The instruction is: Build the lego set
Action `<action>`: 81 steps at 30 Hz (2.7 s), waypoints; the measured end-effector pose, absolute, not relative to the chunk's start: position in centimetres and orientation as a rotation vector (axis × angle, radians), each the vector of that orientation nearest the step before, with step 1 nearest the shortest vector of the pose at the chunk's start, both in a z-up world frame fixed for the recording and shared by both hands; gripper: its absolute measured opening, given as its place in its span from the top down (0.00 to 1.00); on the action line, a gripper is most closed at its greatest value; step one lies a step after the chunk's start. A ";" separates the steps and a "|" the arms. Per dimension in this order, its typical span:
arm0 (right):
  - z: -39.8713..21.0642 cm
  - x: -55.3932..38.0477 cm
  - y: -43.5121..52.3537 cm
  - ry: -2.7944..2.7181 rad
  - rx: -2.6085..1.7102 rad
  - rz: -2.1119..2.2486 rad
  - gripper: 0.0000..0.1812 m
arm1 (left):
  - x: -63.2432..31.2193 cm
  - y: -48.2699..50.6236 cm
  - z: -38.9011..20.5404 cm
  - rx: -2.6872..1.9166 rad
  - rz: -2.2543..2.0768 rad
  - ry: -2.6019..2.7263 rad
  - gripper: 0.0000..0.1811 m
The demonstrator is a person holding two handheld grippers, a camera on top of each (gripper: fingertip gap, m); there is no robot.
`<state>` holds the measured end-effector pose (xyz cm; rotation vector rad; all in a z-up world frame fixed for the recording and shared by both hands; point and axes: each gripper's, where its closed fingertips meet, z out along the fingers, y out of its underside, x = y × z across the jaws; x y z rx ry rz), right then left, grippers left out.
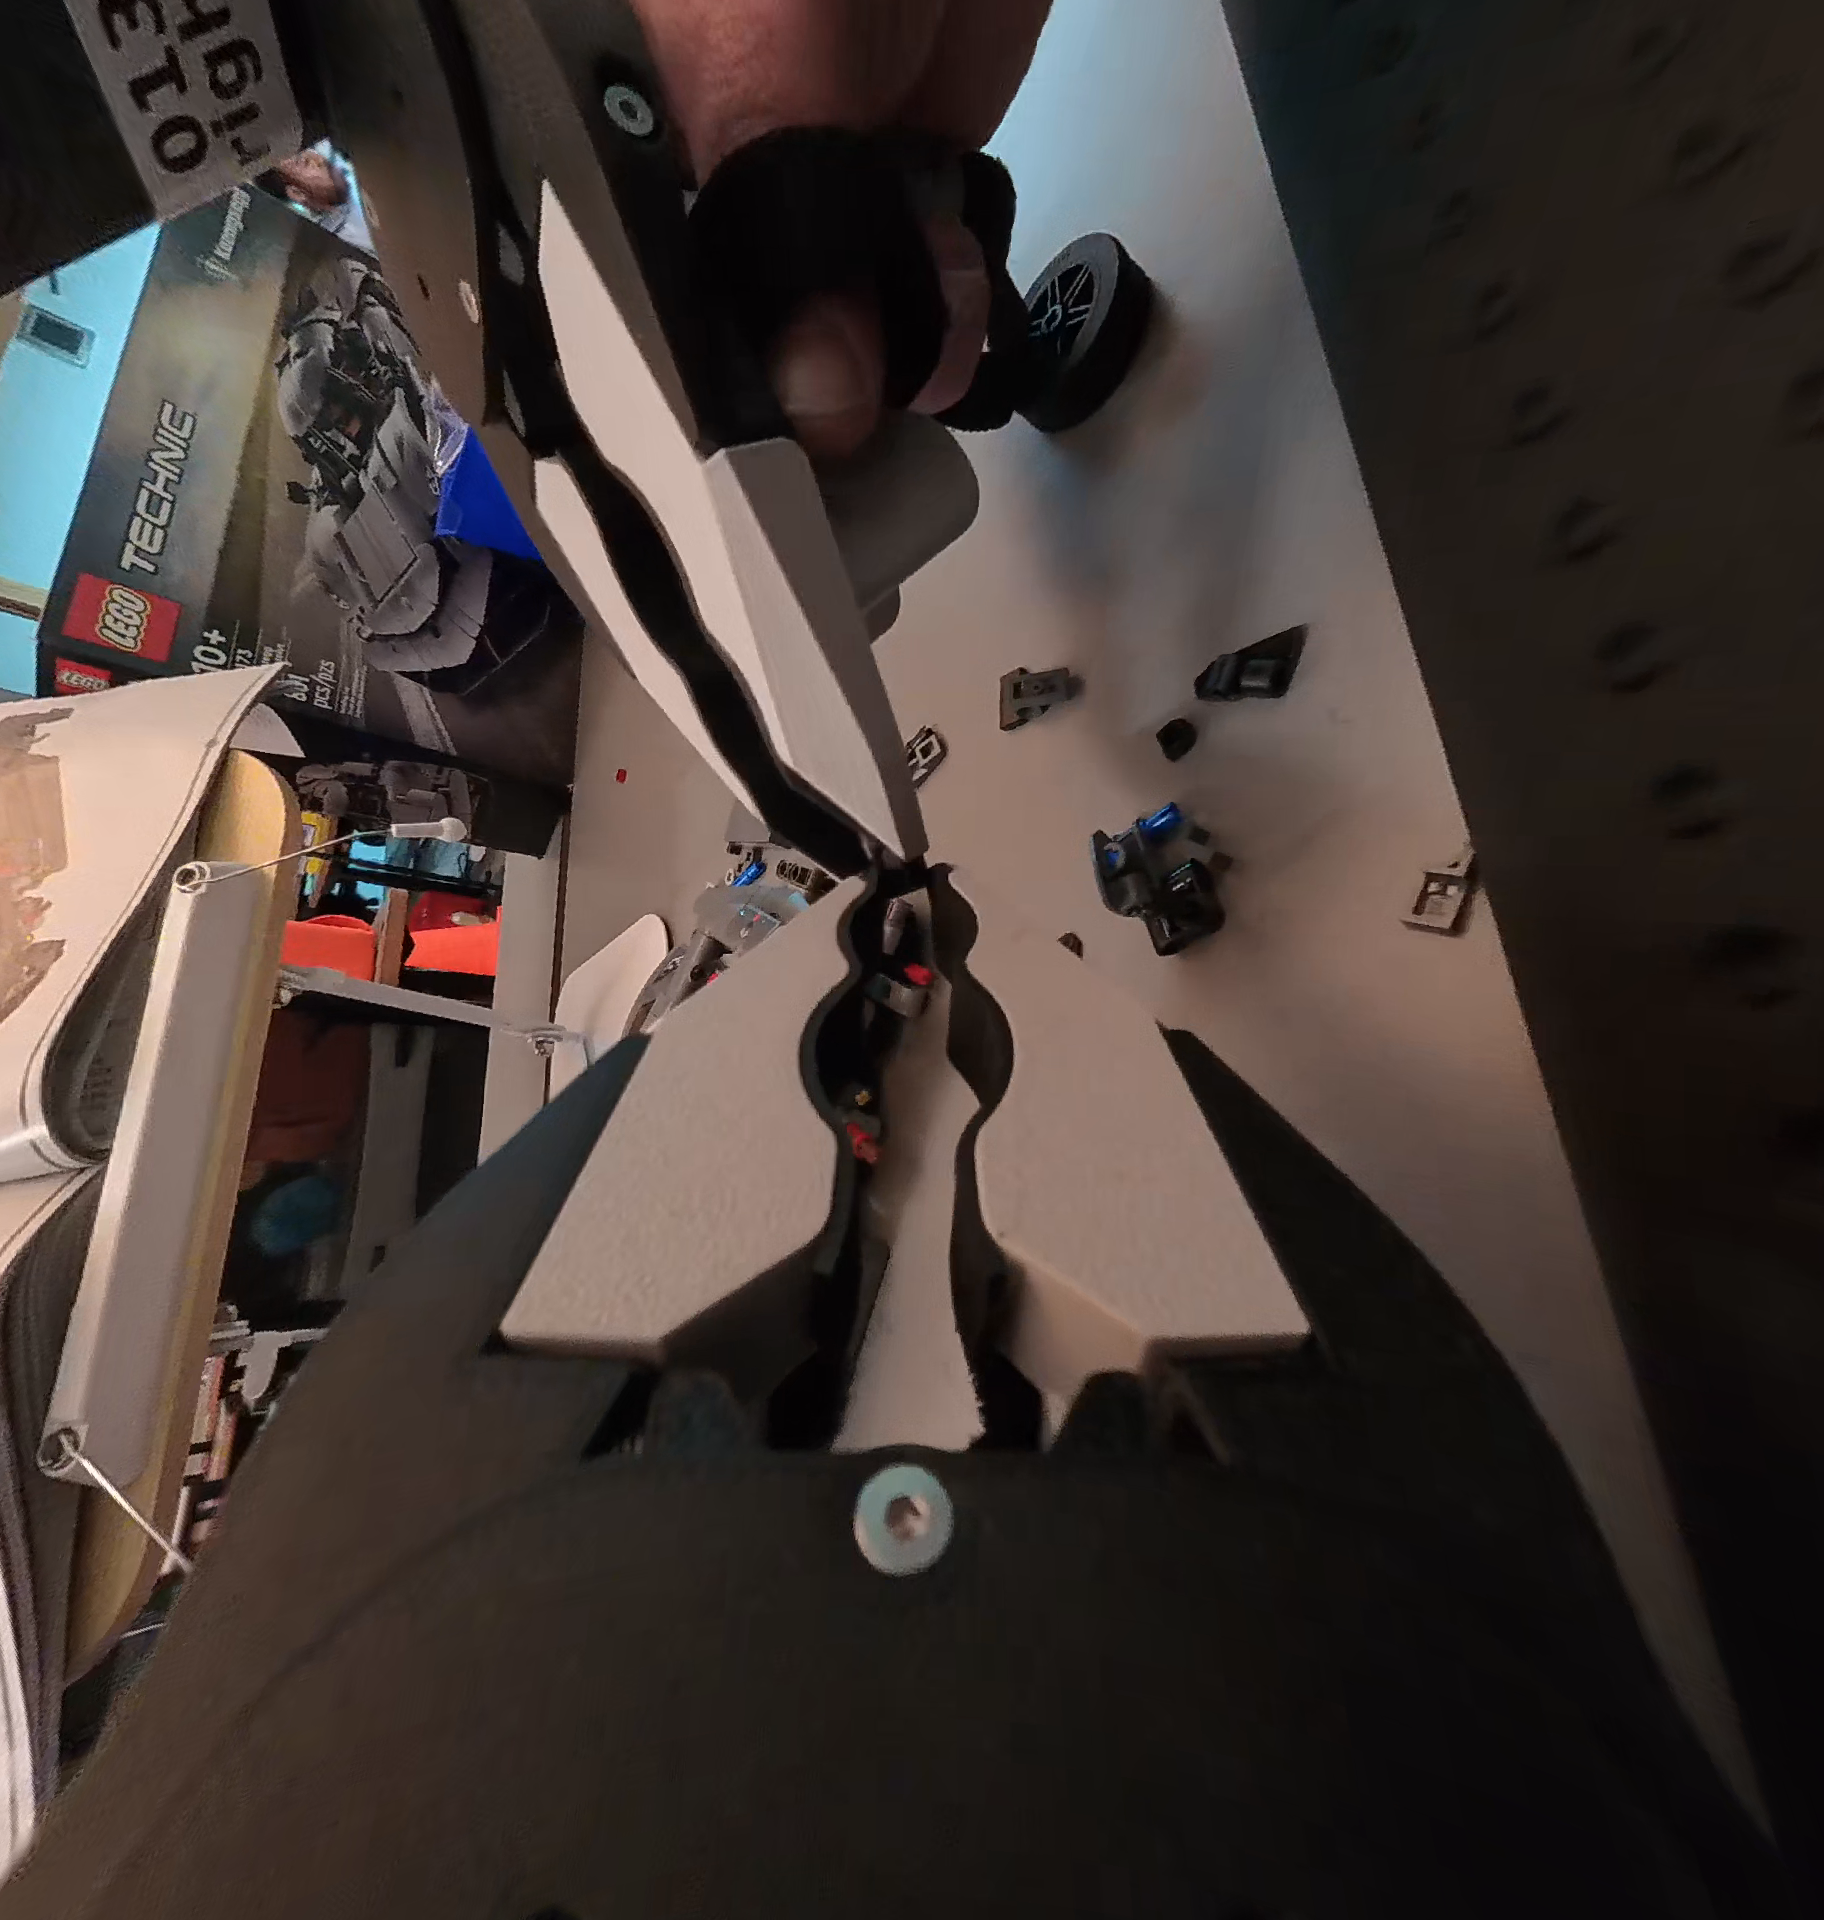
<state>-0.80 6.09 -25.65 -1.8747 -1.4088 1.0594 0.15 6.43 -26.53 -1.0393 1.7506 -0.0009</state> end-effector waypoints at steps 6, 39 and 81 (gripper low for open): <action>-24.7 -0.3 6.6 -1.413 -1.788 0.978 0.89 | 0.2 6.1 -26.0 -1.174 -0.295 1.704 0.97; -23.7 -0.5 6.5 -1.266 -1.783 1.196 0.97 | -0.6 6.7 -24.8 -1.455 -0.916 1.531 0.89; -31.1 0.2 4.8 -1.733 -1.914 0.704 0.94 | -0.4 3.9 -30.1 -1.598 -0.633 1.844 0.93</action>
